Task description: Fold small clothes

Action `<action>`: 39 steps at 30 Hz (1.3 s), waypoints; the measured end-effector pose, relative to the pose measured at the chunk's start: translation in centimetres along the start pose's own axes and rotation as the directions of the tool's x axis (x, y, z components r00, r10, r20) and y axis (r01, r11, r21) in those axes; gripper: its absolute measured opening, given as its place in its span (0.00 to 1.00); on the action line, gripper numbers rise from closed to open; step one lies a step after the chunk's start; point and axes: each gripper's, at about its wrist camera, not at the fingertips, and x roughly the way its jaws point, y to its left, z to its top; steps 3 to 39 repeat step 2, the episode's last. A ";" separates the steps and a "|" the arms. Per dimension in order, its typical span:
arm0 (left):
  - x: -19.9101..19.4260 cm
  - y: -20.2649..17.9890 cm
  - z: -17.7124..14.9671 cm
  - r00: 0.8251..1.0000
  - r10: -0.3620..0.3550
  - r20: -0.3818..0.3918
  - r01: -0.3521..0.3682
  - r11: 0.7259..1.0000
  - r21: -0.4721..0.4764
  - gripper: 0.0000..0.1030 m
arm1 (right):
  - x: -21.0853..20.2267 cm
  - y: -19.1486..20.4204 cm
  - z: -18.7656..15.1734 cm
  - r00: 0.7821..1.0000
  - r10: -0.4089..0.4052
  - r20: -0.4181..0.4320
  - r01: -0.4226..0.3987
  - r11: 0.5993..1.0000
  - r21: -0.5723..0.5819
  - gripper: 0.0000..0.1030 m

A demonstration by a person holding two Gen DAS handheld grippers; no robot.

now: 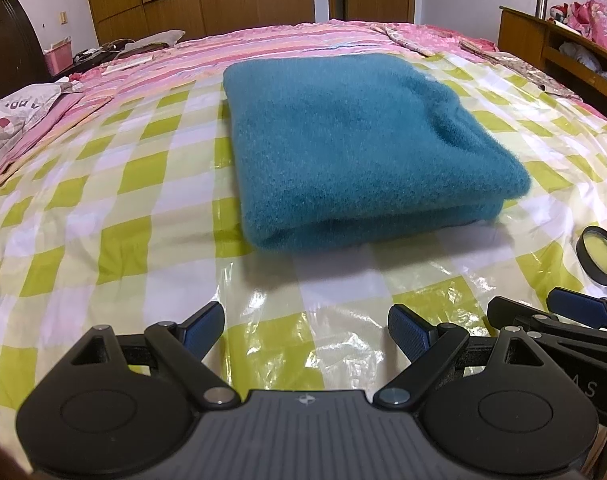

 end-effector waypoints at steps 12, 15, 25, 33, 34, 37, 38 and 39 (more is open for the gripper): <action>0.0 0.0 0.0 1.000 0.000 -0.002 0.000 1.000 -0.001 0.91 | 0.0 0.0 0.1 1.000 0.000 -0.001 0.000 1.000 -0.001 0.57; 0.0 0.0 0.0 1.000 0.000 -0.002 0.000 1.000 -0.001 0.91 | 0.0 0.0 0.1 1.000 0.000 -0.001 0.000 1.000 -0.001 0.57; 0.0 0.0 0.0 1.000 0.000 -0.002 0.000 1.000 -0.001 0.91 | 0.0 0.0 0.1 1.000 0.000 -0.001 0.000 1.000 -0.001 0.57; 0.0 0.0 0.0 1.000 0.000 -0.002 0.000 1.000 -0.001 0.91 | 0.0 0.0 0.1 1.000 0.000 -0.001 0.000 1.000 -0.001 0.57; 0.0 0.0 0.0 1.000 0.000 -0.002 0.000 1.000 -0.001 0.91 | 0.0 0.0 0.1 1.000 0.000 -0.001 0.000 1.000 -0.001 0.57; 0.0 0.0 0.0 1.000 0.000 -0.002 0.000 1.000 -0.001 0.91 | 0.0 0.0 0.1 1.000 0.000 -0.001 0.000 1.000 -0.001 0.57; 0.0 0.0 0.0 1.000 0.000 -0.002 0.000 1.000 -0.001 0.91 | 0.0 0.0 0.1 1.000 0.000 -0.001 0.000 1.000 -0.001 0.57; 0.0 0.0 0.0 1.000 0.000 -0.002 0.000 1.000 -0.001 0.91 | 0.0 0.0 0.1 1.000 0.000 -0.001 0.000 1.000 -0.001 0.57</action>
